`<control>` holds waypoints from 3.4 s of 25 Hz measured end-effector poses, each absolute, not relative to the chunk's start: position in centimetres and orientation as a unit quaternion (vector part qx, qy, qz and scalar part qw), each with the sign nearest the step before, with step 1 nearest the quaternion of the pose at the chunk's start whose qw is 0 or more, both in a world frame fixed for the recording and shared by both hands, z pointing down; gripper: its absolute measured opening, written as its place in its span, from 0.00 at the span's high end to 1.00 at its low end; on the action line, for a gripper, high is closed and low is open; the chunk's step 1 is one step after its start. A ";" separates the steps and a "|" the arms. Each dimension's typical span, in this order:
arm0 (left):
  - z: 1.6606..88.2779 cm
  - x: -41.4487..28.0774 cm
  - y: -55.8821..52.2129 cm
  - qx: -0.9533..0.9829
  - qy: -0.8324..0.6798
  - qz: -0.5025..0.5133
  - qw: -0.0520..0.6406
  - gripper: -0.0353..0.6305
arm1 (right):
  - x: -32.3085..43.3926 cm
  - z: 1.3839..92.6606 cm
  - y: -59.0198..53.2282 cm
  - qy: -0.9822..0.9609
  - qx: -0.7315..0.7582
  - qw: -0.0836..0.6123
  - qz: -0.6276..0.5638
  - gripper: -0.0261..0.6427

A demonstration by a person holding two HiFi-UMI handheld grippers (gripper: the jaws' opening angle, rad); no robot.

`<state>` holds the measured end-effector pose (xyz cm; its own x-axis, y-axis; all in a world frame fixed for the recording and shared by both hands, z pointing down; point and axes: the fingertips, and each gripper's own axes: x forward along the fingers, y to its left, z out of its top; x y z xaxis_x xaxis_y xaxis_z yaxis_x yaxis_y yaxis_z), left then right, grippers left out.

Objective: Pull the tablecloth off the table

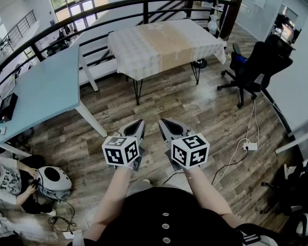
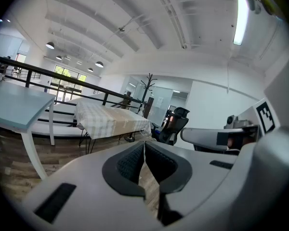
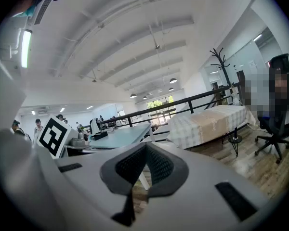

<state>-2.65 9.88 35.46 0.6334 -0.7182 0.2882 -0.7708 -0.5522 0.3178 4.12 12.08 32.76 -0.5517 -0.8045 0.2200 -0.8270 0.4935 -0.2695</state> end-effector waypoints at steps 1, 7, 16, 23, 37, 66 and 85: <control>35.6 -2.4 10.0 0.879 -0.422 0.063 0.212 0.91 | 4.3 32.8 12.2 -0.864 0.471 0.031 0.176 0.92; 36.4 -1.2 11.1 0.880 -0.410 0.063 0.230 0.91 | 5.1 33.5 13.0 -0.862 0.469 0.032 0.187 0.92; 36.4 1.5 13.3 0.887 -0.400 0.031 0.229 0.91 | 7.5 33.5 15.6 -0.867 0.450 -0.005 0.212 0.92; 39.3 3.4 15.2 0.872 -0.410 0.032 0.266 0.91 | 9.1 36.9 17.7 -0.866 0.433 0.015 0.250 0.92; 40.6 0.1 3.4 0.861 -0.427 0.032 0.276 0.91 | 5.5 37.9 5.7 -0.874 0.417 0.028 0.246 0.92; 41.7 -6.8 -18.9 0.859 -0.406 0.045 0.308 0.91 | -2.2 37.8 -17.8 -0.869 0.424 0.050 0.248 0.92; 45.0 -6.2 -35.1 0.815 -0.467 0.035 0.342 0.91 | -0.6 41.0 -35.2 -0.881 0.368 0.091 0.282 0.92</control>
